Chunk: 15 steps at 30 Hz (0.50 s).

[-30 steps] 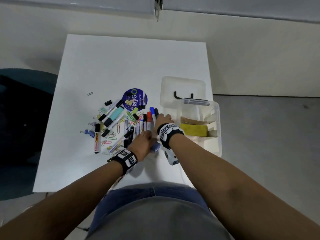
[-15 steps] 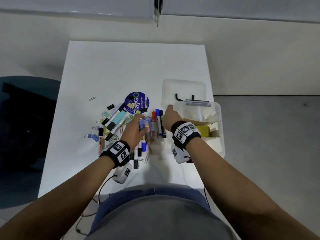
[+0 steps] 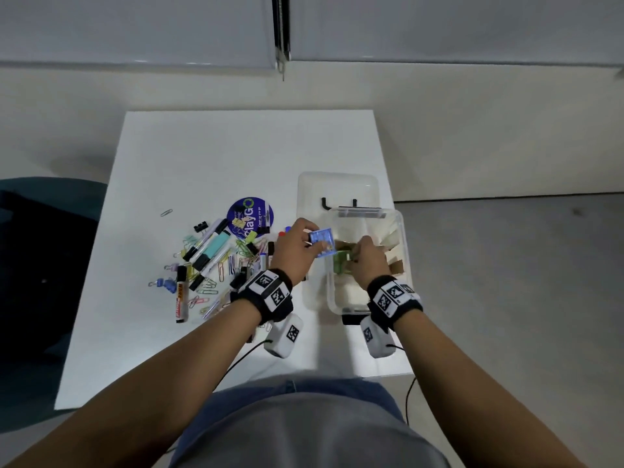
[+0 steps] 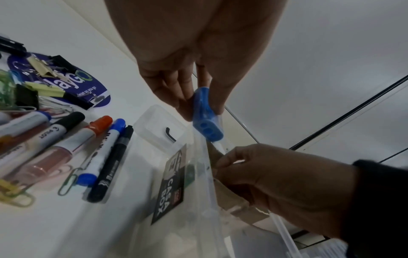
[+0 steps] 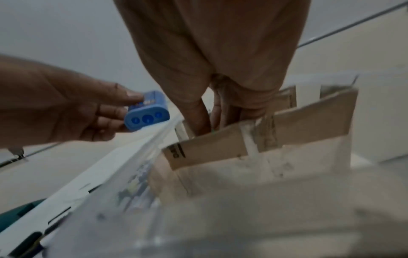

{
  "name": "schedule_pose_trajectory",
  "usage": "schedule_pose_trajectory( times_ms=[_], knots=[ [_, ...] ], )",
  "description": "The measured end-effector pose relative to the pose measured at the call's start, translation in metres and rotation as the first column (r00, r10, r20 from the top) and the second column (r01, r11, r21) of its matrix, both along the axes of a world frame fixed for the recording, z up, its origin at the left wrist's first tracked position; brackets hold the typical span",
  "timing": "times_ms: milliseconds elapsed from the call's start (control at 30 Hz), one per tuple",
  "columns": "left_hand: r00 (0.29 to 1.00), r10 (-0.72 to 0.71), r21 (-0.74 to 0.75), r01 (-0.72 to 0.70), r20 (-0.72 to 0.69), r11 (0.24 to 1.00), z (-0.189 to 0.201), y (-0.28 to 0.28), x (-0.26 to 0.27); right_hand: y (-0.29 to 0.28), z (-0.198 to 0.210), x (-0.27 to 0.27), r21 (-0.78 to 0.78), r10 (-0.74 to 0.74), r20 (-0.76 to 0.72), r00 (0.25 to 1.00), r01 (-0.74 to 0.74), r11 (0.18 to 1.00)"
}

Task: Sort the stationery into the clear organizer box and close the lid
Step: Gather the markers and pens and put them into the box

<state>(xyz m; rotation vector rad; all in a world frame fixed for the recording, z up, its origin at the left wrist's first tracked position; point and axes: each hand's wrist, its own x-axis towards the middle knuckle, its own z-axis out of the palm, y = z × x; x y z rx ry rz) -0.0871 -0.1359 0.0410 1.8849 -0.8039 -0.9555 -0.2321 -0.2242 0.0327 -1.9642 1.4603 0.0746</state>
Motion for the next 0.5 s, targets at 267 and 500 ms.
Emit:
schedule_pose_trajectory(
  times_ms=[267, 500],
  knots=[
    [0.994, -0.048, -0.006, 0.048, 0.097, 0.999, -0.001, -0.011, -0.017, -0.021, 0.019, -0.006, 0.176, 0.167, 0.127, 0.978, -0.187, 0.966],
    [0.953, -0.187, 0.054, 0.18, 0.239, 0.982, -0.003, -0.028, -0.032, -0.03, 0.026, -0.035, 0.119, 0.026, 0.139, 0.99, -0.042, 0.992]
  ],
)
